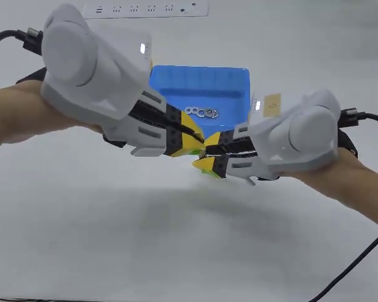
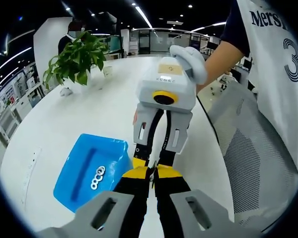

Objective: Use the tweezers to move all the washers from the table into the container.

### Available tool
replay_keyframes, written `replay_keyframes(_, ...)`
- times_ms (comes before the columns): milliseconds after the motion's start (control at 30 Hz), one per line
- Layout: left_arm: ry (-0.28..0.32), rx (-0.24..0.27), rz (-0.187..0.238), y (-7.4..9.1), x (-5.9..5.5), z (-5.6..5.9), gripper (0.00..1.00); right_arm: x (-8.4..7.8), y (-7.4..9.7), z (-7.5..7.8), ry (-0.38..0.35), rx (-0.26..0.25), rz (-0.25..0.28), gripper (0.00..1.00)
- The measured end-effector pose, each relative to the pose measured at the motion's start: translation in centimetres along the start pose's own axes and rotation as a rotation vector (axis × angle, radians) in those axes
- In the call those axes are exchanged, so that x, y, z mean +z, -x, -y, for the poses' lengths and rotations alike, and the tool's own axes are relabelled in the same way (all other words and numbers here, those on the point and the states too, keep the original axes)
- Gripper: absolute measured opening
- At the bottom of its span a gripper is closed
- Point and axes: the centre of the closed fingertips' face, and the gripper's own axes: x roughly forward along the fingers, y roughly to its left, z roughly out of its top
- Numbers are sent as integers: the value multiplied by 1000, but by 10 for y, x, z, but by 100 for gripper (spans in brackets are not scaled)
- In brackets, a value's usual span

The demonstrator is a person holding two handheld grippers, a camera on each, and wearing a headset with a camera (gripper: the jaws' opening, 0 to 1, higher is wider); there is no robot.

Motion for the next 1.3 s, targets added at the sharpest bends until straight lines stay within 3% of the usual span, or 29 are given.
replay_keyframes(467, 10, -9, -4, -4, 3, -2, 7, 2, 3, 2, 13, 7, -7, 11)
replay_keyframes(767, -15, -16, -22, -7, 5, 0, 7, 1, 4, 3, -9, 0, -11, 10)
replay_keyframes(900, -26, -15, -42, -4, 2, 2, 7, 3, 2, 0, 12, 10, -26, 10)
replay_keyframes(1300, -16, 3, -34, 15, 6, 7, 7, 21, 4, -10, 26, 24, -2, 10)
